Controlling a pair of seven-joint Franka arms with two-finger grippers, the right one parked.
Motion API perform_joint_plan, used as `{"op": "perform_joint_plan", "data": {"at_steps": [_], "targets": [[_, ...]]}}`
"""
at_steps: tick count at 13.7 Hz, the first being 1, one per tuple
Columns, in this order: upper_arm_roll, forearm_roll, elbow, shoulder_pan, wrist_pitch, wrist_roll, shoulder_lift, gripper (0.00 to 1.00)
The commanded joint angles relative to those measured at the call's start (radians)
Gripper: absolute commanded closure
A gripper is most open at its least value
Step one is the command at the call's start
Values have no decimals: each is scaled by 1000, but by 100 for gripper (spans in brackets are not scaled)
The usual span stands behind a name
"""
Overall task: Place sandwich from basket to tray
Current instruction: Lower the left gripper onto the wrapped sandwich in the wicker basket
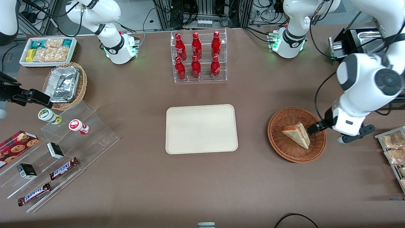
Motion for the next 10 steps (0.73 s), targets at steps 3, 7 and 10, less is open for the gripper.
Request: {"op": "perform_joint_plan", "data": {"at_steps": [3, 7, 10], "targets": [[-13, 3, -176, -4, 175, -167, -22, 0], [-13, 2, -216, -2, 239, -200, 25, 0], [-13, 2, -219, -2, 271, -202, 67, 0]]}}
